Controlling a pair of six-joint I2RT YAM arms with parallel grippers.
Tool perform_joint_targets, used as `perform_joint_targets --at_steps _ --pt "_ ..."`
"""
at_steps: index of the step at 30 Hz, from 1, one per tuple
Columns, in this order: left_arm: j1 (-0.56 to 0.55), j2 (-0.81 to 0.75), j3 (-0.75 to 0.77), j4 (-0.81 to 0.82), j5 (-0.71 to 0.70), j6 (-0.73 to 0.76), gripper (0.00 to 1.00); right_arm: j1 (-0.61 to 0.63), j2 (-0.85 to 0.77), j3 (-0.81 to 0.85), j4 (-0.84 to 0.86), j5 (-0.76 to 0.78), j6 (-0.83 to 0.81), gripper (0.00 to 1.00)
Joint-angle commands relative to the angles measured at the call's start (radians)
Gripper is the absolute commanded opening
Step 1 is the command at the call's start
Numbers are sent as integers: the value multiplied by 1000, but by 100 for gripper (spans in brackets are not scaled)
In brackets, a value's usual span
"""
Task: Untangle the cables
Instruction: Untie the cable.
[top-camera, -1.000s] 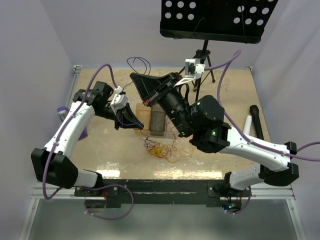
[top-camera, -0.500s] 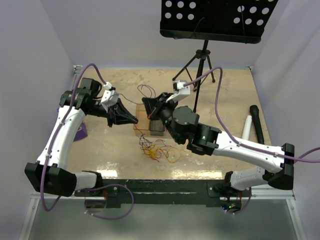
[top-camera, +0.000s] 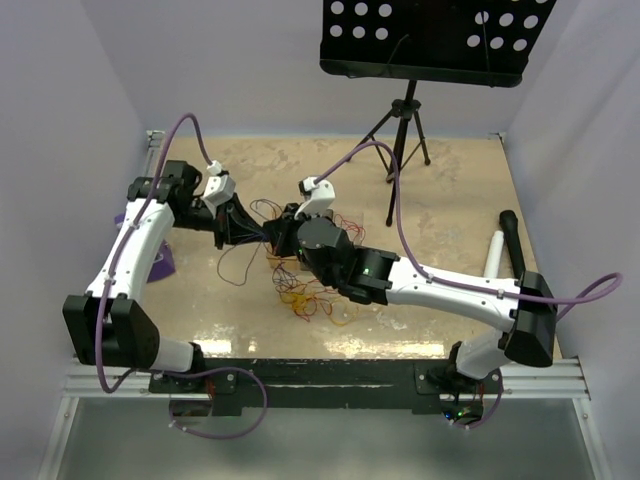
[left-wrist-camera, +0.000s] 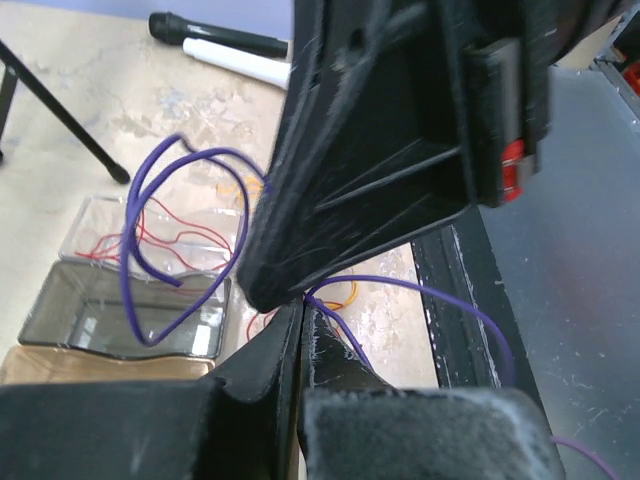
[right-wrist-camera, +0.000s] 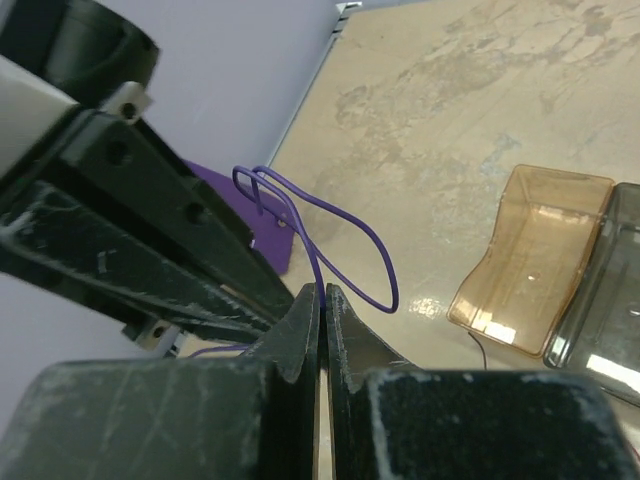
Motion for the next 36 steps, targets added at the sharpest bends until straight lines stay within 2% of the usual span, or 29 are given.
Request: perform_joint_targets --at_steps 1,10,16,22,29,36 --pt "25 29 -15 -33 187 107 0 7 1 20 40 -89 25 0" --pt "47 103 8 -34 241 104 0 -22 19 -5 29 -138 42 0" --pt "47 74 -12 -34 228 115 1 -48 41 -12 8 -174 52 0" --pt "59 123 16 -34 222 103 0 -106 88 -3 -35 -178 54 0" --pt "60 117 -81 -33 170 150 0 -206 136 5 -52 -232 45 0" --pt "60 97 -95 -33 173 149 0 -247 293 130 -129 -287 8 0"
